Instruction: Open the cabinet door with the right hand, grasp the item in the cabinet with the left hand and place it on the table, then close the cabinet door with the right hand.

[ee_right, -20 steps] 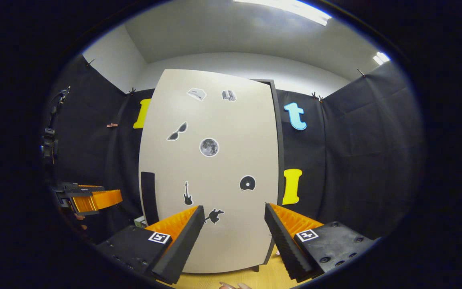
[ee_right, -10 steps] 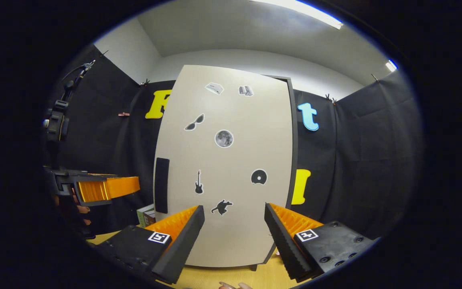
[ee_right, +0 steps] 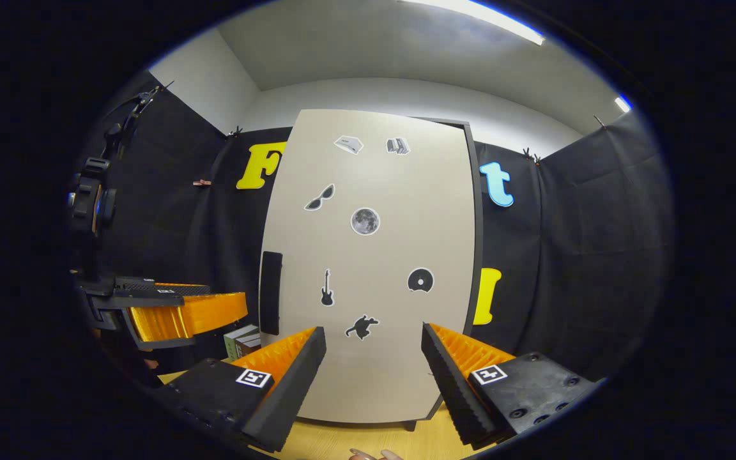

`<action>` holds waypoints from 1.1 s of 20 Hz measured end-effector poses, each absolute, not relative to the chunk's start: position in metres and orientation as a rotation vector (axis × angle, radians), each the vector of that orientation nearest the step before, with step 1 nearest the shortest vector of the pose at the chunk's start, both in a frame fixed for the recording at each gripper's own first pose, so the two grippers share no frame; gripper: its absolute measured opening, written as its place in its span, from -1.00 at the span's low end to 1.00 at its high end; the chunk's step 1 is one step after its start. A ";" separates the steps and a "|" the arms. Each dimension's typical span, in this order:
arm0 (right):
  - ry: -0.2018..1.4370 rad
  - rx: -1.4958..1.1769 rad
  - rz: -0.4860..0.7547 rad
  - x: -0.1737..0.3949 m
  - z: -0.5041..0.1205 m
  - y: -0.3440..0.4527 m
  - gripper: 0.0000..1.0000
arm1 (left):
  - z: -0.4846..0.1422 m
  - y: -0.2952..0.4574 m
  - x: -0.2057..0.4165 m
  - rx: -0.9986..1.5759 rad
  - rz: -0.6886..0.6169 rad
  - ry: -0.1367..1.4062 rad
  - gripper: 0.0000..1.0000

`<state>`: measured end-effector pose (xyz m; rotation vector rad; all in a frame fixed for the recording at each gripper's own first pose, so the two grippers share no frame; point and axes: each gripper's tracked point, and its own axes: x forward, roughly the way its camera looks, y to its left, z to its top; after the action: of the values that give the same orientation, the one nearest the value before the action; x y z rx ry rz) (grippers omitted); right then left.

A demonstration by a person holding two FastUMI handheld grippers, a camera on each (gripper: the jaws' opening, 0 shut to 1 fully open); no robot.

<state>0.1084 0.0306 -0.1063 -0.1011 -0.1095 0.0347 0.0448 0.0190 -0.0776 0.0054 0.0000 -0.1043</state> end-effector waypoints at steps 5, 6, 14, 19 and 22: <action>-0.098 -0.136 0.027 0.110 -0.108 0.028 0.94 | -0.079 0.017 0.043 0.010 -0.117 -0.003 0.89; -0.100 -0.140 0.028 0.110 -0.108 0.029 0.94 | -0.080 0.018 0.043 0.017 -0.115 0.000 0.90; -0.118 -0.145 0.030 0.113 -0.101 0.036 0.94 | -0.081 0.024 0.043 0.046 -0.086 -0.009 0.89; -0.105 -0.107 0.048 0.113 -0.104 0.037 0.95 | -0.088 0.012 0.043 0.028 -0.127 0.002 0.89; -0.111 -0.110 0.014 0.114 -0.099 0.031 0.94 | -0.087 0.012 0.044 0.039 -0.127 0.002 0.88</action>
<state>0.1137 0.0308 -0.0990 -0.1100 -0.1109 0.0145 0.0438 0.0118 -0.0870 0.0386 0.0016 -0.1266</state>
